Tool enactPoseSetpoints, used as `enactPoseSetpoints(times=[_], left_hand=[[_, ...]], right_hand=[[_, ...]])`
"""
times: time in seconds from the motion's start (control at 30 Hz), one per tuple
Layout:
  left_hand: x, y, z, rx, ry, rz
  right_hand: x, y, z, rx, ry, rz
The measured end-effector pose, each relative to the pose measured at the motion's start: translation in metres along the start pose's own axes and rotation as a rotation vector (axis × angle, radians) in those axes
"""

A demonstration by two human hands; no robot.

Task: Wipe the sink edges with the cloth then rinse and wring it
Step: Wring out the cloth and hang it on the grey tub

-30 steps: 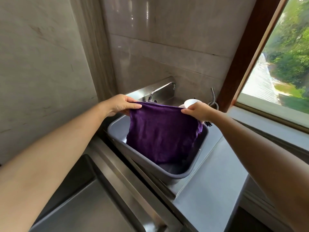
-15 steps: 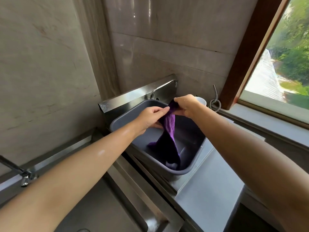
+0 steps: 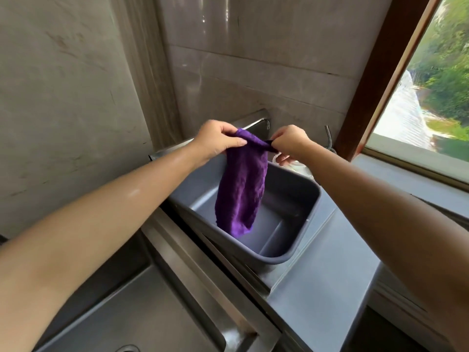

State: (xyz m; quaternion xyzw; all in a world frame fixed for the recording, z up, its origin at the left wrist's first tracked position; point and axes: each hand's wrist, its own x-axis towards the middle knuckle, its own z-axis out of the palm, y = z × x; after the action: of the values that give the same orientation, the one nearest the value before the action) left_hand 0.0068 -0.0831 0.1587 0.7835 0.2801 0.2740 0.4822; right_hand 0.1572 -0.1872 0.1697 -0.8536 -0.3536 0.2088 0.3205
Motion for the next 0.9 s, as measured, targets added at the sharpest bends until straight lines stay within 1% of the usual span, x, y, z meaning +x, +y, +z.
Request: enactPoseSetpoints(times=[0.03, 0.1, 0.2, 0.3, 0.37, 0.47, 0.6, 0.7, 0.8, 0.9], left_hand=[[0.003, 0.004, -0.003, 0.005, -0.01, -0.001], [0.007, 0.007, -0.011, 0.009, -0.053, -0.034], [0.012, 0.0, -0.027, 0.035, -0.079, -0.087], [0.019, -0.012, -0.038, 0.065, 0.043, -0.068], [0.02, -0.021, -0.04, 0.146, 0.095, -0.043], [0.034, -0.043, -0.047, 0.281, 0.136, -0.034], [0.034, -0.041, -0.048, 0.398, 0.229, 0.06], [0.023, -0.04, -0.032, 0.477, 0.26, 0.145], [0.001, -0.045, 0.004, 0.454, 0.202, 0.143], [-0.016, -0.053, 0.051, 0.37, 0.02, 0.02]], right_hand=[[0.003, -0.001, -0.003, 0.007, -0.056, 0.001], [0.009, -0.004, -0.01, 0.056, -0.08, 0.022], [0.016, -0.011, -0.015, 0.242, -0.113, 0.087], [0.027, -0.023, -0.013, 0.485, -0.034, 0.081], [0.027, -0.029, -0.006, 0.59, 0.002, 0.062], [0.042, -0.043, 0.012, 0.635, 0.042, 0.08], [0.048, -0.044, 0.008, 0.751, 0.106, 0.095], [0.051, -0.024, 0.009, 0.862, 0.051, 0.091], [0.052, 0.018, 0.011, 0.884, -0.035, 0.139], [0.053, 0.062, 0.022, 0.808, -0.011, 0.241]])
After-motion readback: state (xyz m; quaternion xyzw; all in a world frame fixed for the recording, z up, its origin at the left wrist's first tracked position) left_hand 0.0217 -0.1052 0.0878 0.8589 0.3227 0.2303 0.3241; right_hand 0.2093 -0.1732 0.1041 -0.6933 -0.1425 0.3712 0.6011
